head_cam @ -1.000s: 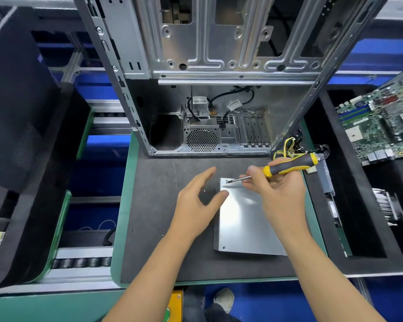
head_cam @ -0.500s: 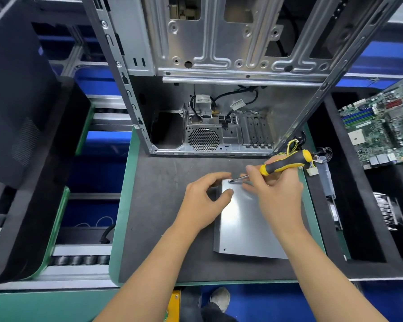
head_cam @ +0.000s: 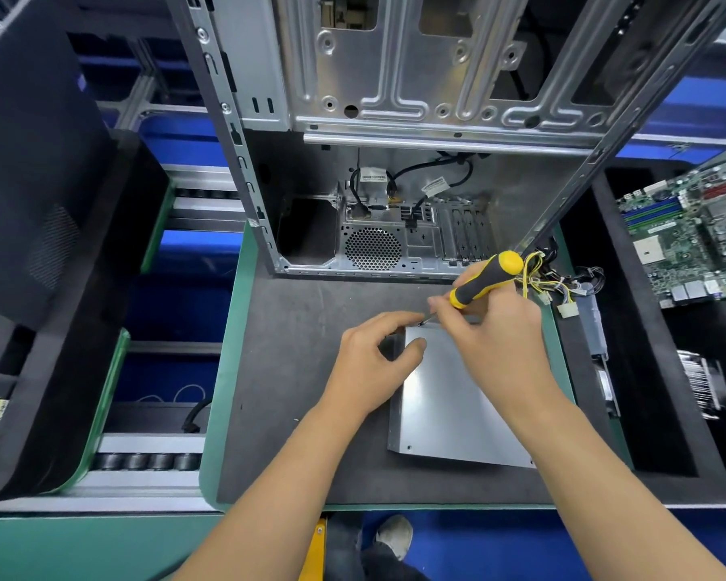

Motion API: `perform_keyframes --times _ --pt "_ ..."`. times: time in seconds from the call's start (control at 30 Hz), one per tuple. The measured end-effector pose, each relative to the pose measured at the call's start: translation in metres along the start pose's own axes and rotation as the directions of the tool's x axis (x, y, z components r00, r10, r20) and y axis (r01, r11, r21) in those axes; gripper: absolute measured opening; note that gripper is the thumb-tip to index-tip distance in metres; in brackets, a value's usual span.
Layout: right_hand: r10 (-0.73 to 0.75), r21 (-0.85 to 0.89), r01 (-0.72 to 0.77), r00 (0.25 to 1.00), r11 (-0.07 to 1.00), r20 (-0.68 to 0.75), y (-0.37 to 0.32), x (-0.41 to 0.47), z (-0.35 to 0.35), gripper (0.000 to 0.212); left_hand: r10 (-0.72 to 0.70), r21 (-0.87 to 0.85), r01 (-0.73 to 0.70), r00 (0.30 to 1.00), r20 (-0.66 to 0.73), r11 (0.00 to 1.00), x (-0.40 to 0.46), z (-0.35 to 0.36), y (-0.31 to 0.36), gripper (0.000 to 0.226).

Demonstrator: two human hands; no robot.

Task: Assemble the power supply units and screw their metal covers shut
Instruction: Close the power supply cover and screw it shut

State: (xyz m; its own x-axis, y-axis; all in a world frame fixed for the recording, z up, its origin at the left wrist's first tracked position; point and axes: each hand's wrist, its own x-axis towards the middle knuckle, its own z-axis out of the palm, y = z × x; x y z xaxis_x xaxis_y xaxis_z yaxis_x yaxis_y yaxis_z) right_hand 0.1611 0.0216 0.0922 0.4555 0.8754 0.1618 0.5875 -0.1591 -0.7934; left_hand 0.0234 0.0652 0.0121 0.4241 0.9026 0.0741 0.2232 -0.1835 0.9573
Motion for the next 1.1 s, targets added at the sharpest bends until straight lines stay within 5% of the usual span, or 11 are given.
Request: perform_keyframes --times 0.47,0.77,0.9,1.0,1.1 --pt "-0.011 -0.124 0.023 0.995 0.992 0.097 -0.003 0.007 -0.002 0.029 0.008 0.023 -0.006 0.995 -0.103 1.000 0.005 0.007 0.001 0.013" --pt "-0.017 -0.074 0.028 0.990 0.997 0.143 -0.014 0.007 -0.002 0.055 0.091 0.147 -0.085 0.995 -0.038 0.985 0.010 0.001 0.001 0.005" --pt "-0.238 0.012 0.240 0.954 0.971 0.184 -0.029 0.016 -0.027 0.075 0.067 0.085 -0.066 0.998 -0.003 0.994 0.012 0.000 0.001 0.006" --pt "-0.324 -0.186 0.409 0.873 0.893 0.364 -0.044 0.034 -0.045 0.044 0.061 0.049 -0.061 0.998 -0.001 0.997 0.013 0.001 0.000 0.010" --pt "-0.217 -0.342 0.447 0.814 0.827 0.539 -0.061 0.051 -0.057 0.015 0.038 0.007 -0.038 0.999 -0.028 0.999 0.011 0.003 -0.002 0.010"
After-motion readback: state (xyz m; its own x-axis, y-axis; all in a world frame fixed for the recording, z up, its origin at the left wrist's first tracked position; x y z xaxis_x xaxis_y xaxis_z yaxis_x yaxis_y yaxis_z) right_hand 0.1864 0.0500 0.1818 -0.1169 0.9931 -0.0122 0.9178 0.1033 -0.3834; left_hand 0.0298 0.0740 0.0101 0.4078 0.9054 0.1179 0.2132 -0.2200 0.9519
